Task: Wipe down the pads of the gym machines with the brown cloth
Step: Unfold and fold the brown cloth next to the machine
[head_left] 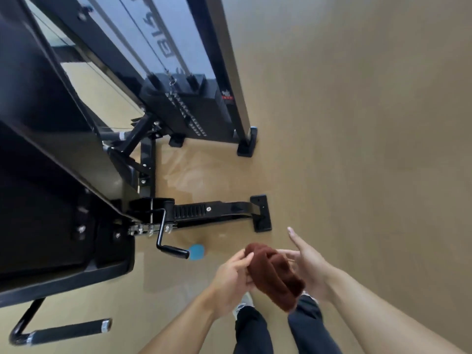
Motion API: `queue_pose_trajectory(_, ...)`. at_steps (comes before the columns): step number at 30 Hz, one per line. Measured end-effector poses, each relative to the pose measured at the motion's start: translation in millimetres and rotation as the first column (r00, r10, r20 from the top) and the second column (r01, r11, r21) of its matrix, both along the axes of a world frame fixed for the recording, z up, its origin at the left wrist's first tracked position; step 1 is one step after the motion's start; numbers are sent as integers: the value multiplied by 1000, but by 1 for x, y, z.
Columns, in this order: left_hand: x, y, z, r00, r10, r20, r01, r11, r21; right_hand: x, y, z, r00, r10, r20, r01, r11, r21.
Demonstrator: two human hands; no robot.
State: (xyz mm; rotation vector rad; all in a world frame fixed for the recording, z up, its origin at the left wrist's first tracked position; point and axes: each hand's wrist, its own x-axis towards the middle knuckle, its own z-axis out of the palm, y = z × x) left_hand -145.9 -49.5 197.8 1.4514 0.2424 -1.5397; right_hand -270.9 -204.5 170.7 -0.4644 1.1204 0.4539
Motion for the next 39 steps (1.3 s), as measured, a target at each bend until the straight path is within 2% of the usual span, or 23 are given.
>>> queue_pose_trajectory(2,-17,-5,51,992,-63,-111,54,995,-82,-10,-10,48,980,-191,56,188,981,53)
queue_pose_trajectory(3,-31,-8,88,986,-106,-131,92,990,-106,-21,-15,82,956,-284,75,284,959,9)
queue_pose_trajectory(5,-36,-4,113,978,-160,-136,146,984,-104,-12,-12,104,882,-444,159,457,887,-61)
queue_pose_trajectory(6,-39,-3,136,970,-196,-147,182,978,-103,-14,-12,128,869,-449,209,476,873,-107)
queue_pose_trajectory(7,-41,-2,152,965,-215,-153,202,974,-98,-12,-10,144,873,-416,253,458,879,-134)
queue_pose_trajectory(10,-45,9,190,965,-261,-18,259,963,-79,-12,10,188,900,-245,360,328,925,-192)
queue_pose_trajectory(13,-33,21,206,981,-79,175,98,989,-107,-5,40,215,907,-14,420,166,930,-329)
queue_pose_trajectory(15,-20,34,212,980,60,192,-30,988,-152,4,64,226,912,85,402,119,882,-456)
queue_pose_trajectory(18,-3,68,219,981,151,121,-130,978,-165,19,109,238,935,43,351,166,823,-544)
queue_pose_trajectory(23,21,120,232,983,116,145,-94,983,-155,43,175,244,934,-182,307,326,785,-526)
queue_pose_trajectory(25,28,141,239,981,66,182,-42,991,-130,46,200,250,946,-162,282,299,773,-560)
queue_pose_trajectory(28,34,164,248,983,30,183,-4,990,-140,44,231,265,943,-63,328,259,759,-598)
queue_pose_trajectory(32,35,188,263,982,-31,187,67,979,-190,38,265,282,949,-73,306,285,610,-739)
queue_pose_trajectory(39,22,238,275,929,-19,370,83,984,-159,10,315,300,944,-74,322,330,280,-902)
